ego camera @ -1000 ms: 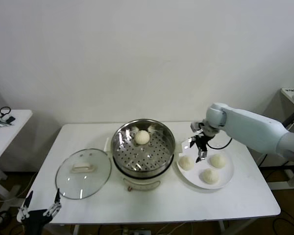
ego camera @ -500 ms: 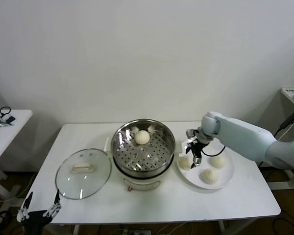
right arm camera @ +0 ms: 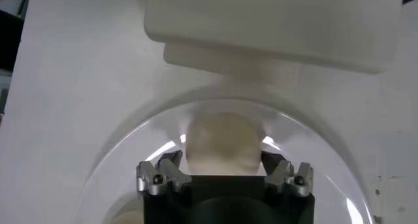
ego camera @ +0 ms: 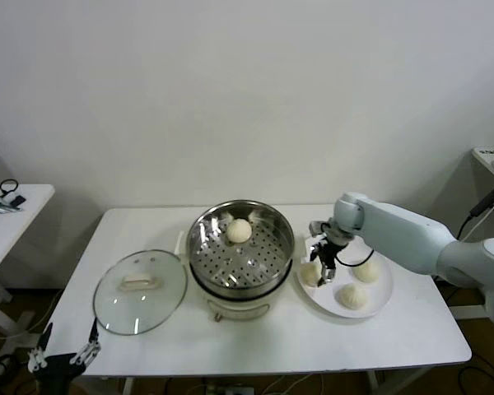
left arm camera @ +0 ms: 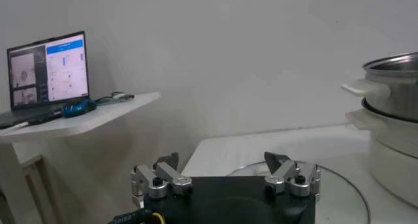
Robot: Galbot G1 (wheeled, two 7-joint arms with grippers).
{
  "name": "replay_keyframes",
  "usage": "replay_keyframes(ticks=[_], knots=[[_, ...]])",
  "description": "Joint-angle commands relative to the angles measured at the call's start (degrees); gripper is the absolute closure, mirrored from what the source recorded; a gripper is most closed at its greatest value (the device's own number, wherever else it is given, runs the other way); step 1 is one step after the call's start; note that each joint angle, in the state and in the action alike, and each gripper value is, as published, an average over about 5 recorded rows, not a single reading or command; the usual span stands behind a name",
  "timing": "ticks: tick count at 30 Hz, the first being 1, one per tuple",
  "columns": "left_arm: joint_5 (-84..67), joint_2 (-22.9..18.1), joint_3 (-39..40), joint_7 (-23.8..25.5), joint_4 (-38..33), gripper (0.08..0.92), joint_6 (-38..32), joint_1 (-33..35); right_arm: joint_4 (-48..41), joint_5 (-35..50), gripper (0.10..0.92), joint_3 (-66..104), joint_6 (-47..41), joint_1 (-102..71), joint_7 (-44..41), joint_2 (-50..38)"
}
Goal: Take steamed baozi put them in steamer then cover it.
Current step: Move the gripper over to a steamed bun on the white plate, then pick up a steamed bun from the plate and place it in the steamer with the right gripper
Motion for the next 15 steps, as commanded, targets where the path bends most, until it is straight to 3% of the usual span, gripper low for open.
replay_keyframes(ticks=[1,9,15], knots=[[-0.04,0.02,0.0,0.01,-0.03,0.177,0.02,0.01,-0.39,-0.16,0.311,0.19,-0.02,-0.45,-0.13,0.39],[-0.24,0.03,0.01,0.01,-0.16,0.177,-0.1,0.4,0.23,0.41,0.338,0.5,0.25,0.39,0.01,-0.33],[-0.13,0.12,0.28,0.17,-0.4,0.177,-0.02,0.48,2.12,6.49,0.342,-2.13,0.32,7.62,0.06,-3.14]])
